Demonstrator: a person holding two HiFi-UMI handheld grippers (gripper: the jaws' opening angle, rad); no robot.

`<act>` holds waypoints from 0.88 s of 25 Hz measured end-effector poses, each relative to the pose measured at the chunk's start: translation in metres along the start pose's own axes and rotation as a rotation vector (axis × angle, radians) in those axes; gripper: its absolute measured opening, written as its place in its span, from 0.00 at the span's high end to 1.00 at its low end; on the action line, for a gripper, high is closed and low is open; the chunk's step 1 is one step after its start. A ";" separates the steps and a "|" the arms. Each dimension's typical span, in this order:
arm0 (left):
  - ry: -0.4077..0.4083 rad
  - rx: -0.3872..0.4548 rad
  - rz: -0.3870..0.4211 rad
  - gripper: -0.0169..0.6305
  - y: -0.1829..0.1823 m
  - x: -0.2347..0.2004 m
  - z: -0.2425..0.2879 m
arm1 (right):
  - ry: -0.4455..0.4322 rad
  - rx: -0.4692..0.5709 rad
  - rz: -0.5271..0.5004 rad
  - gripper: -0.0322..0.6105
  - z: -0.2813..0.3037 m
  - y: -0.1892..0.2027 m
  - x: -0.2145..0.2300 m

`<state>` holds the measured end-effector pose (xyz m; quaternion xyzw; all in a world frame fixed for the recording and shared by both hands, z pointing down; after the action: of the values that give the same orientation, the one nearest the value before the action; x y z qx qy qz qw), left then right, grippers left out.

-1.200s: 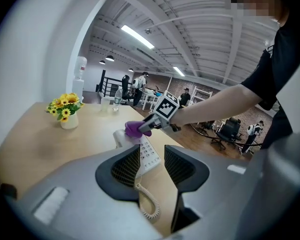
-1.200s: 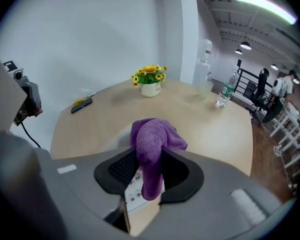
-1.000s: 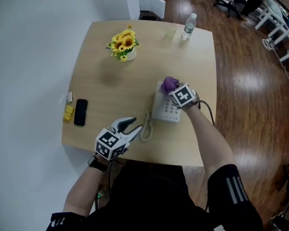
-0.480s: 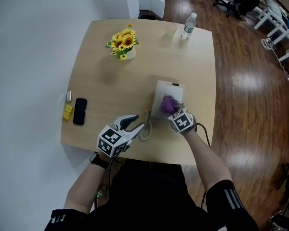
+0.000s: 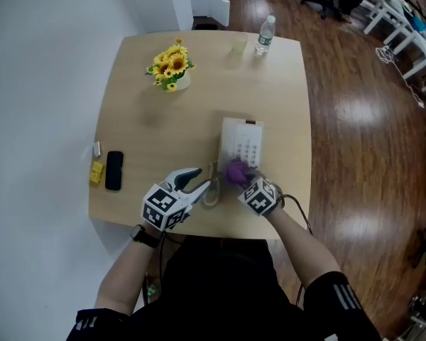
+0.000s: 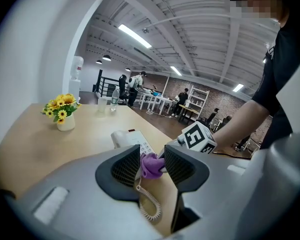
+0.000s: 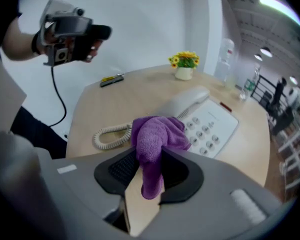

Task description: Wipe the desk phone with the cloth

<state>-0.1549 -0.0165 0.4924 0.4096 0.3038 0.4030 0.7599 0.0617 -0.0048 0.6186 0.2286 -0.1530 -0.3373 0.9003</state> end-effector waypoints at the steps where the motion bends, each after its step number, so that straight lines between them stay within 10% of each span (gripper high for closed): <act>1: -0.001 0.000 0.000 0.75 0.000 -0.001 -0.001 | 0.001 0.008 -0.074 0.74 -0.001 -0.004 -0.007; 7: 0.000 -0.011 -0.005 0.74 0.002 0.003 -0.002 | 0.002 -0.056 -0.299 0.74 0.020 -0.009 -0.022; 22: 0.019 -0.005 0.017 0.74 -0.010 0.018 0.022 | 0.107 -0.121 -0.142 0.75 -0.014 0.048 0.040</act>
<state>-0.1249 -0.0124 0.4921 0.4067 0.3064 0.4141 0.7545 0.1226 0.0047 0.6368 0.2019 -0.0677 -0.3963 0.8931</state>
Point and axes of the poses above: the fingertips, and each gripper's own axes: z forward along the fingers, x to its right, y out of its underside, the point moved 10 cm from there along -z, backward along the fingers, and after that the axes turned 10 degrees about z, right-handed, at the moved point
